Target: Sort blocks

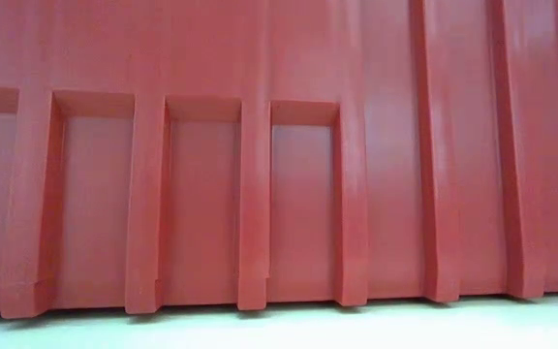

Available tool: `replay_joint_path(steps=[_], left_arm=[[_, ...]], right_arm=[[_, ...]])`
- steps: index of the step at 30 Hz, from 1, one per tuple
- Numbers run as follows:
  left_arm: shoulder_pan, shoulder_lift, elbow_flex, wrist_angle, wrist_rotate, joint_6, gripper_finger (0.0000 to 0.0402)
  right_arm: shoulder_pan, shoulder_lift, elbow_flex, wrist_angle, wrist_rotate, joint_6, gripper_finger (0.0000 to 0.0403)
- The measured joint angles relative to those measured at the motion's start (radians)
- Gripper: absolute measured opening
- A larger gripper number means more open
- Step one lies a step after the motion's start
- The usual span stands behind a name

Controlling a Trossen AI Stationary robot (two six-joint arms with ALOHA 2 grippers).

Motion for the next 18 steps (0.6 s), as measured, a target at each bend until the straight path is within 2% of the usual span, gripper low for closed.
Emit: replay_joint_path(steps=[3, 6, 18], left_arm=[[0.0, 0.0, 0.0, 0.0, 0.004, 0.0, 0.0312], [0.0, 0.0, 0.0, 0.0, 0.017, -0.001, 0.0312], [0.0, 0.0, 0.0, -0.001, 0.058, -0.001, 0.0312]], right_arm=[[0.027, 0.0, 0.0, 0.0, 0.033, -0.065, 0.0234], [0.053, 0.008, 0.0, 0.0, 0.087, -0.101, 0.0243], [0.129, 0.091, 0.0, -0.053, 0.254, -0.199, 0.0221]])
